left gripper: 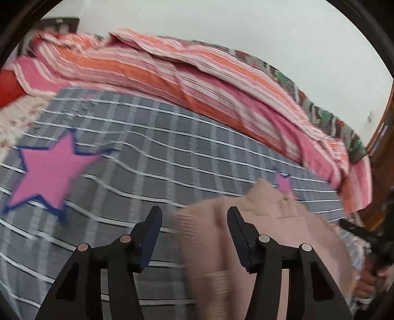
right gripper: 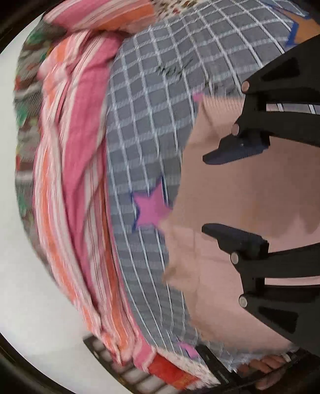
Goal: Fold small clothes
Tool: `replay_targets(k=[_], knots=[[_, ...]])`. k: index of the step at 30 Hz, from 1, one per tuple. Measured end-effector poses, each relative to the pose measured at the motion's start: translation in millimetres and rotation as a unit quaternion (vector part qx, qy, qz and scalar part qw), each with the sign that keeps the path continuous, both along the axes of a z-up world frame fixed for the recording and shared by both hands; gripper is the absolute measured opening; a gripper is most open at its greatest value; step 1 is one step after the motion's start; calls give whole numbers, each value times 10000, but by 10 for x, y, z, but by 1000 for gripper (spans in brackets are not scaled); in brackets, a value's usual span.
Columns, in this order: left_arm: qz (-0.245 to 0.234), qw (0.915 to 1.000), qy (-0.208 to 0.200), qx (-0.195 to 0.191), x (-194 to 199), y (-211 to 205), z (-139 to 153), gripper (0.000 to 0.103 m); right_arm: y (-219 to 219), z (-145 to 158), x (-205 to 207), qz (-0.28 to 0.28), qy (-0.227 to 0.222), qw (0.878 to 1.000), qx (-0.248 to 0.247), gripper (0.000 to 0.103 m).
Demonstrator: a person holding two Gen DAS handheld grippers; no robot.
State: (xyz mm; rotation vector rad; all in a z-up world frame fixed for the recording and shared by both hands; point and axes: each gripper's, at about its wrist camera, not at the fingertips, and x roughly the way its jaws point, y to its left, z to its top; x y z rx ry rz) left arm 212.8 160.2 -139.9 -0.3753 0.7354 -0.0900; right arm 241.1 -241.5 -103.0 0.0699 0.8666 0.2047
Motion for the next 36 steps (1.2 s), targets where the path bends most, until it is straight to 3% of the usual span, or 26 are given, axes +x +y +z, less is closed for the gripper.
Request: replay_targets(k=[3, 6, 9, 13, 16, 25, 36], knots=[[316, 9986, 262, 319, 15, 223, -106, 53, 409, -51, -56, 439, 100, 9989, 109, 49], [517, 9968, 424, 444, 66, 367, -237, 53, 752, -228, -110, 729, 248, 9970, -117, 49], [408, 9963, 487, 576, 105, 381, -361, 53, 910, -428, -56, 593, 422, 9964, -433, 50], [191, 9945, 310, 980, 114, 254, -404, 67, 964, -534, 4, 362, 395, 9956, -773, 50], [113, 9920, 283, 1222, 125, 158, -416, 71, 999, -594, 110, 287, 552, 9933, -969, 51], [91, 9917, 222, 1259, 109, 142, -411, 71, 1042, -689, 268, -37, 514, 9940, -960, 54], [83, 9921, 212, 1236, 105, 141, -409, 71, 1033, -693, 308, -50, 468, 9946, -928, 55]])
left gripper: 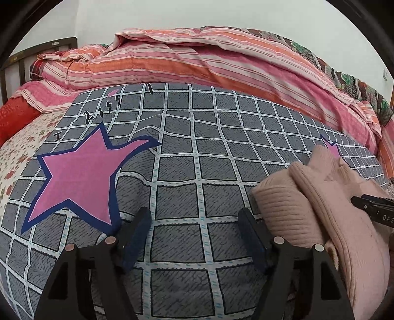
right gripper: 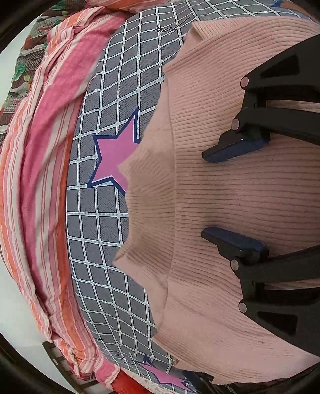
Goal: Fold small clothes
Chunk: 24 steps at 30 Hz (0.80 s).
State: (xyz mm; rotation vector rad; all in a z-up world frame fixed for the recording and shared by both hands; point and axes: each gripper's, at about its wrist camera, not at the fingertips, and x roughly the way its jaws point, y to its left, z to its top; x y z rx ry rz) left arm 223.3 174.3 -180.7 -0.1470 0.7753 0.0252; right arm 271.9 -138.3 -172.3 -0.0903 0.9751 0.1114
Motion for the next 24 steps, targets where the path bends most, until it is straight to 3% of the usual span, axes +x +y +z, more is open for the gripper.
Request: replay_targets(k=[18, 24], knots=[[-78, 9999, -27, -82, 5, 14, -2, 73, -17, 41, -42, -40, 93, 9999, 91, 55], [-138, 9998, -54, -158, -4, 33, 1, 74, -94, 168, -294, -167, 125, 9994, 292, 55]])
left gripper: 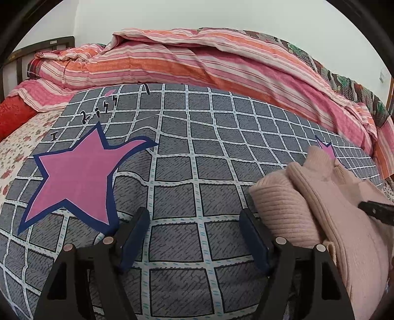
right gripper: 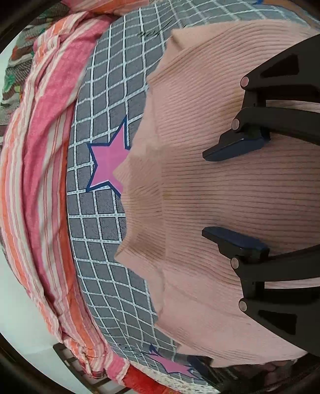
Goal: Fold small clothes
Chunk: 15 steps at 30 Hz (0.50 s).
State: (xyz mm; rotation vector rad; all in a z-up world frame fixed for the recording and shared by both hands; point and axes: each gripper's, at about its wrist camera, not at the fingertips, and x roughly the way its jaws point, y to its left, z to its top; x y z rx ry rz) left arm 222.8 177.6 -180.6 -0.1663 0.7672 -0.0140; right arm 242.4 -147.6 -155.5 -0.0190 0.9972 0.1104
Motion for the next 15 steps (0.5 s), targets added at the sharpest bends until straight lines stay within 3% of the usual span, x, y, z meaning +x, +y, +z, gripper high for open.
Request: replay_targets(k=[9, 15], knots=[[-157, 9998, 47, -109, -30, 4, 35, 75, 22, 112, -707, 206, -286, 9989, -311, 55], [-431, 9982, 9, -423, -389, -73, 123, 75, 41, 125, -1085, 325, -489, 9971, -476, 55]])
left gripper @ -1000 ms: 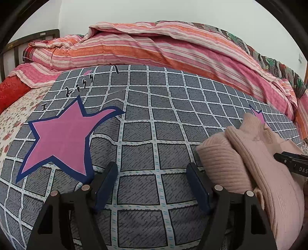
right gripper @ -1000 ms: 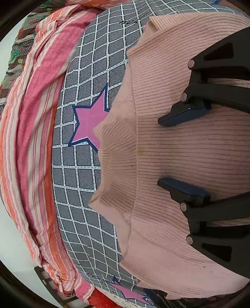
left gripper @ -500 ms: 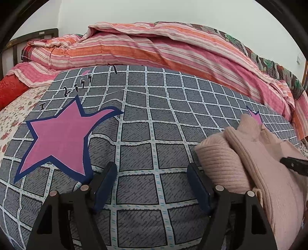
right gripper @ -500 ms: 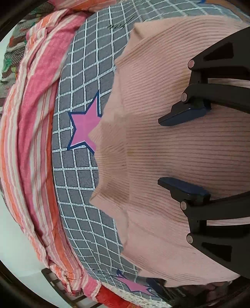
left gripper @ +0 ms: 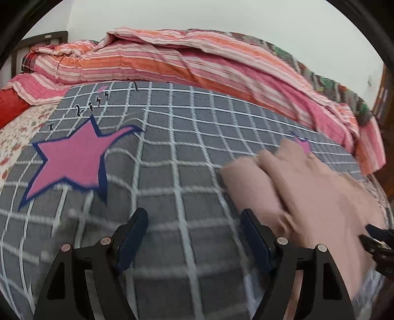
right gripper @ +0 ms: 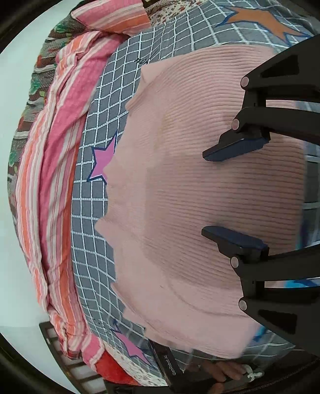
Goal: Fold small clothes
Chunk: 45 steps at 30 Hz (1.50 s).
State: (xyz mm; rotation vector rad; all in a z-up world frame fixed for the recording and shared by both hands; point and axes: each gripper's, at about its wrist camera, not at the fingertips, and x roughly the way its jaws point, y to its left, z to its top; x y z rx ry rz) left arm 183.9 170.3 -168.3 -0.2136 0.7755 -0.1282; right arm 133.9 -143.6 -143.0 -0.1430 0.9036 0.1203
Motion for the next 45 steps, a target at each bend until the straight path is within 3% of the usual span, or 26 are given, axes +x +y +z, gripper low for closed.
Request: replay_targets(k=[3, 9, 17, 23, 29, 34, 41, 42, 45], knots=[[-268, 9992, -95, -294, -240, -36, 63, 75, -24, -33, -131, 41, 99, 9999, 56, 53], [-304, 9942, 22, -1032, -623, 29, 78, 75, -113, -176, -500, 123, 193, 9997, 106, 52], [-598, 9891, 129, -1336, -970, -189, -42, 75, -358, -71, -812, 154, 230, 9981, 546, 52], [-871, 9753, 223, -2019, -1064, -449, -165, 75, -777, 87, -910, -153, 64, 9968, 786, 52], [-495, 9653, 176, -2558, -930, -634, -214, 74, -1178, 174, -984, -404, 79, 9937, 1040, 52], [-171, 9557, 86, -2938, -726, -689, -171, 61, -1441, 306, -1082, -488, -59, 9932, 1054, 52], [477, 9589, 34, -2797, -455, -624, -87, 35, -1797, 415, -1166, -767, -250, 9888, 1258, 52], [504, 9604, 39, -2741, -431, -622, -67, 28, -1832, 421, -1176, -801, -270, 9879, 1301, 52], [525, 9685, -12, -2434, -386, -668, 70, 22, -1928, 439, -1142, -855, -304, 9852, 1455, 52]])
